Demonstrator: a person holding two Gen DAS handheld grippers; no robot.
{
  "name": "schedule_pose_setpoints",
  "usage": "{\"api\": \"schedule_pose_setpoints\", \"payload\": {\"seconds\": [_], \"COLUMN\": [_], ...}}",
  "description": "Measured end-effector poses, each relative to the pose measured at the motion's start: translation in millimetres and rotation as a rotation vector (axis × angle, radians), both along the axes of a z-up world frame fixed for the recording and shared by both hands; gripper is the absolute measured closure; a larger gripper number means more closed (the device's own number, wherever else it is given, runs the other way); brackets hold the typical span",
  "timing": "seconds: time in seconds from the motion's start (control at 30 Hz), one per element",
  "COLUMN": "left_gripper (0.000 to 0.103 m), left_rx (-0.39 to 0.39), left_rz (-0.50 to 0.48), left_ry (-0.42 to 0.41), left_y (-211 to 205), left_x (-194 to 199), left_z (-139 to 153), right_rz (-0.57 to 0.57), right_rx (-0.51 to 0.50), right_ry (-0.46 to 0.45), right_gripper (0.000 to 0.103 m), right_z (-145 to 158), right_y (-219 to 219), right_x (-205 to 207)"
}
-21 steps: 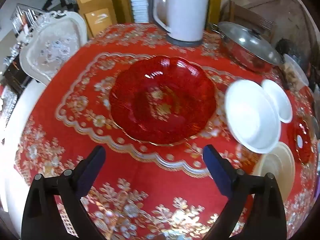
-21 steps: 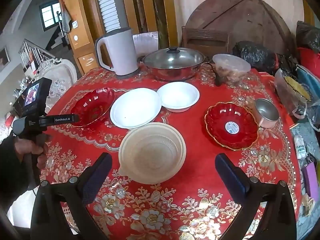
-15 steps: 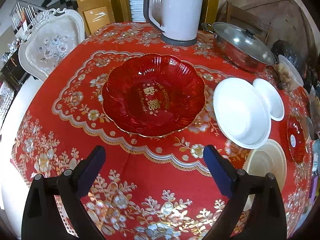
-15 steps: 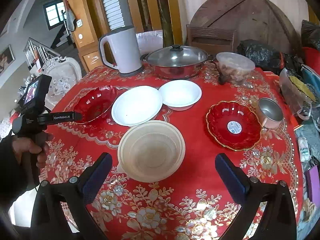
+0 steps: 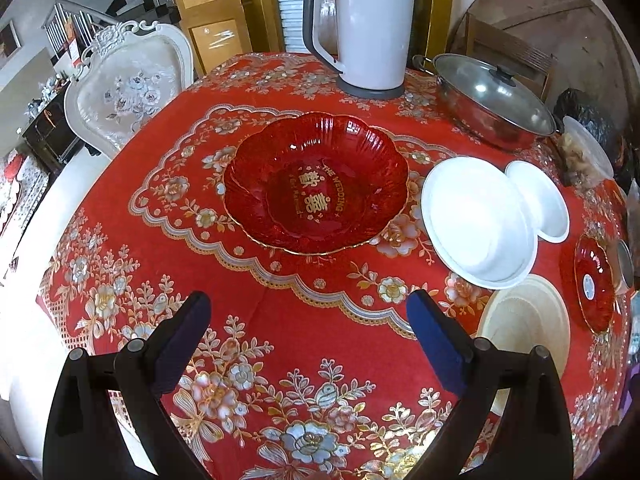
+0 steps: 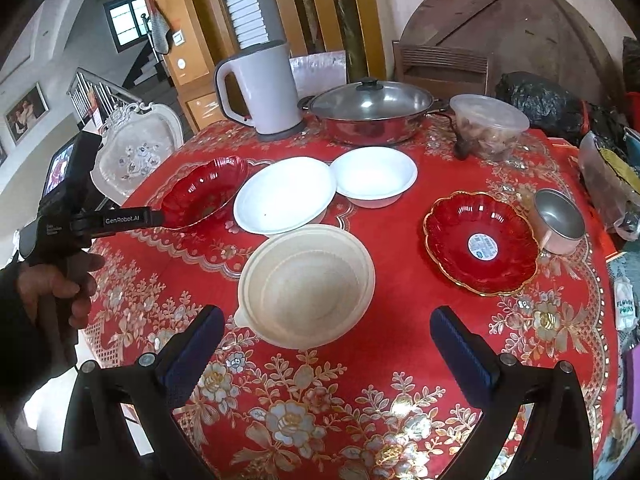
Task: Organize plates and bowls
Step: 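Reach the left tool toward the red glass wedding bowl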
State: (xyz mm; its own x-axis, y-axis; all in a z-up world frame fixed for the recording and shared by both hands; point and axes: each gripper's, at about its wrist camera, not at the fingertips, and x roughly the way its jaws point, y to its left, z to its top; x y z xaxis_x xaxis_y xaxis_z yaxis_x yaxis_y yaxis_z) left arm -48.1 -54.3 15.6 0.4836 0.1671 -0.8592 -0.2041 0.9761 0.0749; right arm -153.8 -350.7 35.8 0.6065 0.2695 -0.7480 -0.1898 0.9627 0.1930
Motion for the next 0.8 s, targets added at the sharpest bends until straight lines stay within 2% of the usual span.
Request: {"api": "schedule_pose_setpoints", "payload": {"seconds": [0.13, 0.23, 0.27, 0.33, 0.43, 0.5, 0.53, 0.57, 0.63, 0.73, 0.8], "left_gripper": [0.004, 0.004, 0.004, 0.003, 0.003, 0.003, 0.003, 0.003, 0.003, 0.003, 0.003], "left_rx": [0.002, -0.07, -0.109, -0.268, -0.485, -0.575, -0.578, -0.551, -0.494, -0.399, -0.36], "left_rz": [-0.007, -0.052, -0.064, -0.075, -0.085, -0.101, -0.115, -0.129, -0.181, -0.226, -0.214], "left_ry": [0.009, 0.02, 0.028, 0.073, 0.203, 0.284, 0.305, 0.297, 0.245, 0.17, 0.091], "left_y": [1, 7, 10, 22, 32, 34, 33, 32, 28, 28, 38], "left_x": [0, 2, 3, 7, 9, 5, 2, -1, -7, -10, -6], "left_z": [-4, -14, -19, -39, -77, -100, -105, -104, -93, -76, -60], "right_rz": [-0.001, -0.005, -0.005, -0.008, -0.017, -0.039, -0.047, -0.053, -0.066, -0.046, -0.027], "right_rx": [-0.003, 0.0, 0.003, 0.037, 0.114, 0.114, 0.106, 0.106, 0.102, -0.006, -0.097], "right_ry": [0.021, 0.008, 0.004, 0.002, 0.046, 0.094, 0.12, 0.136, 0.154, 0.107, 0.042], "right_gripper": [0.001, 0.001, 0.001, 0.001, 0.001, 0.001, 0.001, 0.001, 0.001, 0.001, 0.001], "right_z": [-3, 0, 1, 3, -2, -11, -15, -18, -20, -10, 3], "right_y": [4, 6, 6, 6, 7, 11, 15, 17, 24, 46, 64], "right_x": [4, 7, 8, 14, 23, 28, 30, 31, 34, 44, 54]}}
